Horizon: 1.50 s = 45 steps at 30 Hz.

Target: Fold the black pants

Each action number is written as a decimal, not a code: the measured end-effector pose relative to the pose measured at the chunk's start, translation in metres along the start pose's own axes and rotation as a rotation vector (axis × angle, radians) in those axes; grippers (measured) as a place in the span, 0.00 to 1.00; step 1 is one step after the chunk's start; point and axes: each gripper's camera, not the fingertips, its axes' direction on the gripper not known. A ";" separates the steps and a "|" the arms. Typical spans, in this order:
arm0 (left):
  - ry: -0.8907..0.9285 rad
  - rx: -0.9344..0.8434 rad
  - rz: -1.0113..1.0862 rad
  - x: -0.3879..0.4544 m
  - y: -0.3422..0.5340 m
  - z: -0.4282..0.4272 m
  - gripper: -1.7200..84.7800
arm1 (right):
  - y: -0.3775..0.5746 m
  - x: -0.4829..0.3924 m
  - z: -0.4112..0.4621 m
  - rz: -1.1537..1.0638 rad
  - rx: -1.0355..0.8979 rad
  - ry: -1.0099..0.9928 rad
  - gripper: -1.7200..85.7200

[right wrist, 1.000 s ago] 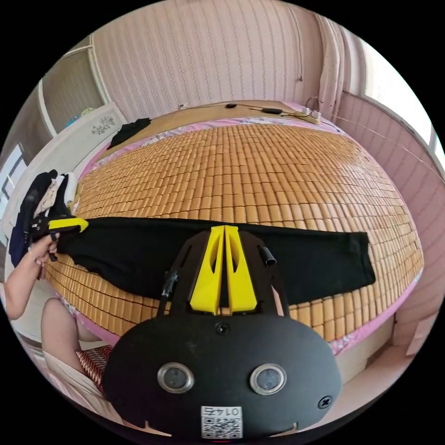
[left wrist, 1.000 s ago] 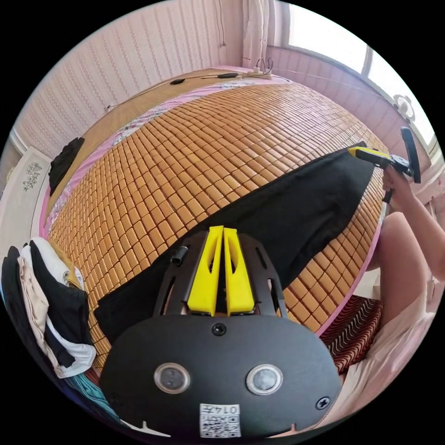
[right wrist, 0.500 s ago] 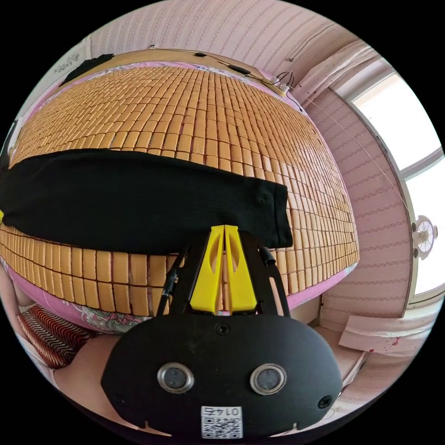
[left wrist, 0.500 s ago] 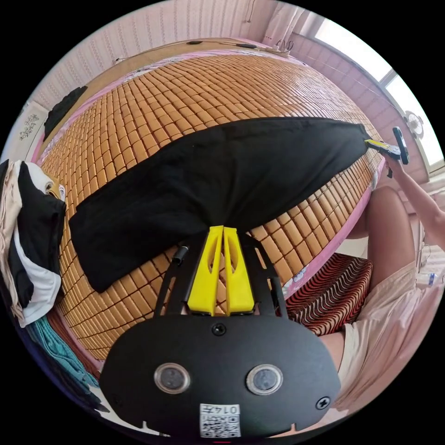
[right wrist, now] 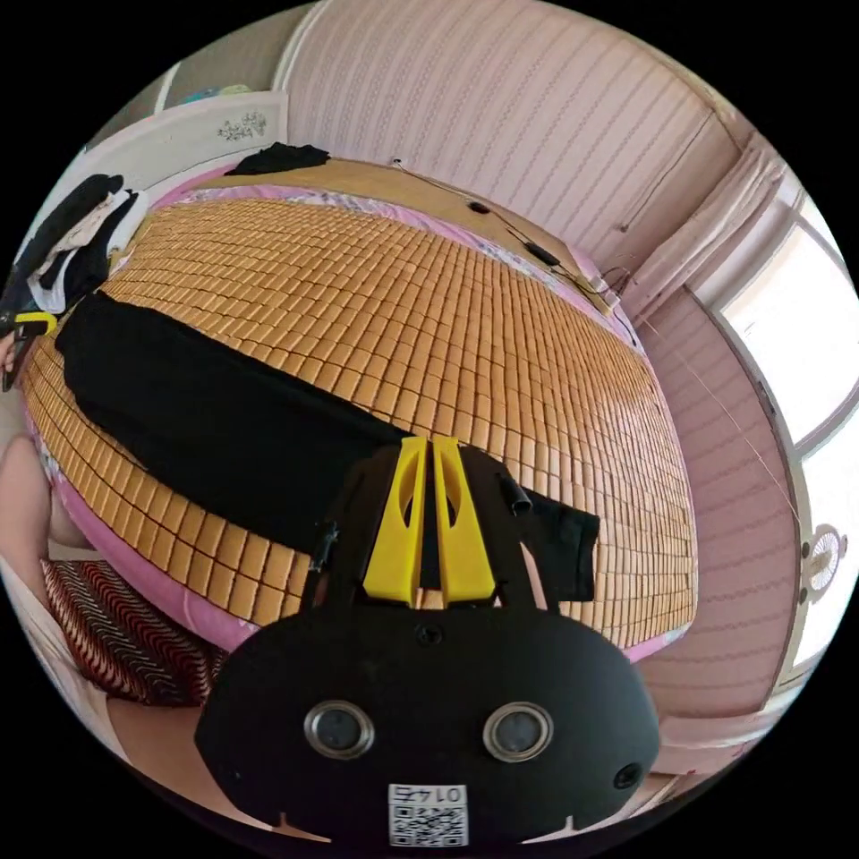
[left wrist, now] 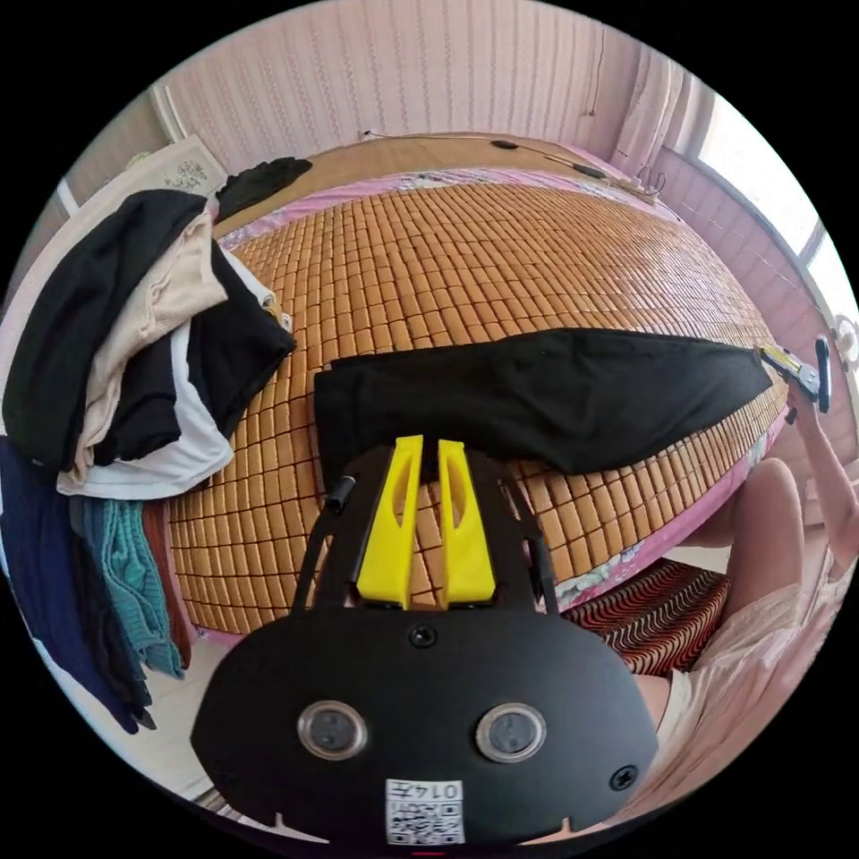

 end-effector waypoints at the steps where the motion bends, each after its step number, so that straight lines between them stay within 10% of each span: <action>1: 0.016 0.010 -0.068 -0.018 -0.001 0.004 0.03 | -0.020 -0.024 -0.001 -0.039 0.043 -0.094 0.06; 11: 0.071 -0.080 -0.246 -0.074 -0.028 0.079 0.10 | -0.124 -0.180 0.068 -0.369 -0.107 -0.400 0.07; 23: 0.130 0.250 -0.176 -0.073 -0.005 0.021 0.03 | -0.149 -0.155 0.046 -0.364 0.024 -0.399 0.01; 34: 0.083 0.015 -0.319 -0.096 -0.035 0.113 0.09 | -0.121 -0.106 0.055 -0.148 -0.014 -0.323 0.01; 39: -0.018 0.176 -0.192 -0.075 -0.021 0.063 0.09 | -0.077 -0.070 0.054 -0.100 -0.071 -0.303 0.01; 45: 0.341 0.118 0.218 0.067 -0.019 0.078 0.06 | -0.093 -0.096 0.066 -0.133 -0.051 -0.348 0.01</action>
